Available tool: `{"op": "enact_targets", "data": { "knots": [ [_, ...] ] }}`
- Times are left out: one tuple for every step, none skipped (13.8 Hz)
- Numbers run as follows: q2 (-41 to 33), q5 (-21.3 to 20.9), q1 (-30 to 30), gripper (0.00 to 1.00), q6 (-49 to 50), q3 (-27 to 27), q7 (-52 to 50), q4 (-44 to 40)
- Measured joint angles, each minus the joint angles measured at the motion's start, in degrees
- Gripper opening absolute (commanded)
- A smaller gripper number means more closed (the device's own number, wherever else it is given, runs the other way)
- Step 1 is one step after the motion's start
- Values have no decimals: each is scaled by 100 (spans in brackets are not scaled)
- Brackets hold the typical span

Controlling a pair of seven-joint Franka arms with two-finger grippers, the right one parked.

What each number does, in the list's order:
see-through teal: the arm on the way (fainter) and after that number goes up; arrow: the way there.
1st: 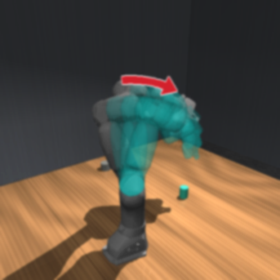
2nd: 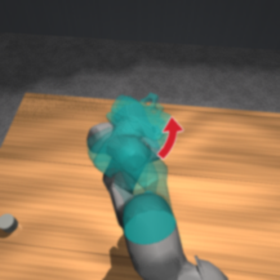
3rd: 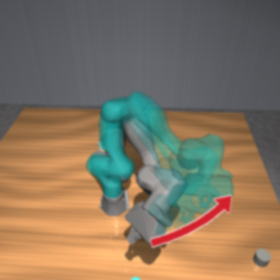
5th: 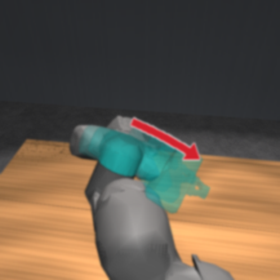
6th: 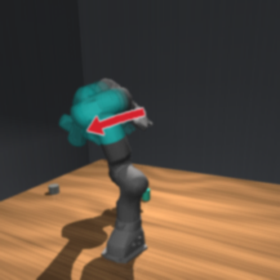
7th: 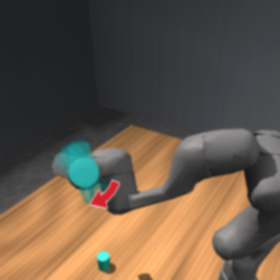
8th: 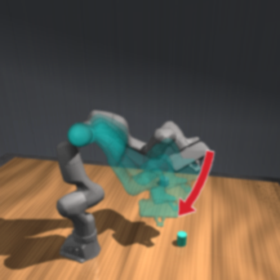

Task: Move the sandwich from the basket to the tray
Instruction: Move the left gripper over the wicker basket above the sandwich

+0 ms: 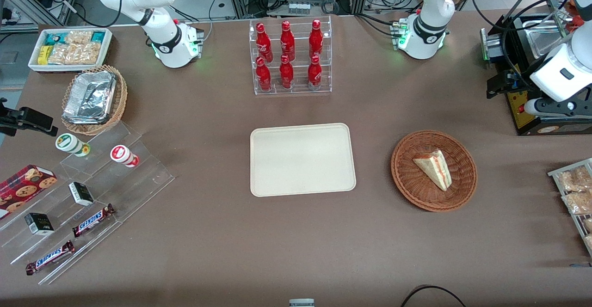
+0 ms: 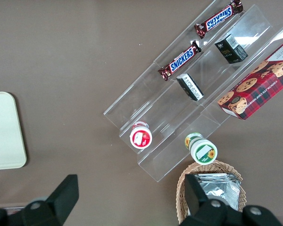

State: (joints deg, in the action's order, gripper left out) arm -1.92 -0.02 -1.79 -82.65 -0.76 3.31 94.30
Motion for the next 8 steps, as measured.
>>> {"op": "enact_targets", "data": {
  "knots": [
    [-1,1,0,100,0,0,0,0],
    [0,2,-1,100,0,0,0,2],
    [6,2,-3,100,-8,0,0,14],
    [27,1,-9,100,-53,-3,0,65],
    [57,1,-22,100,-204,-18,0,191],
    [95,2,-46,100,-453,-44,0,389],
    [139,2,-79,100,-743,-66,0,647],
    [181,4,-104,100,-1103,-87,0,948]
  ]
}}
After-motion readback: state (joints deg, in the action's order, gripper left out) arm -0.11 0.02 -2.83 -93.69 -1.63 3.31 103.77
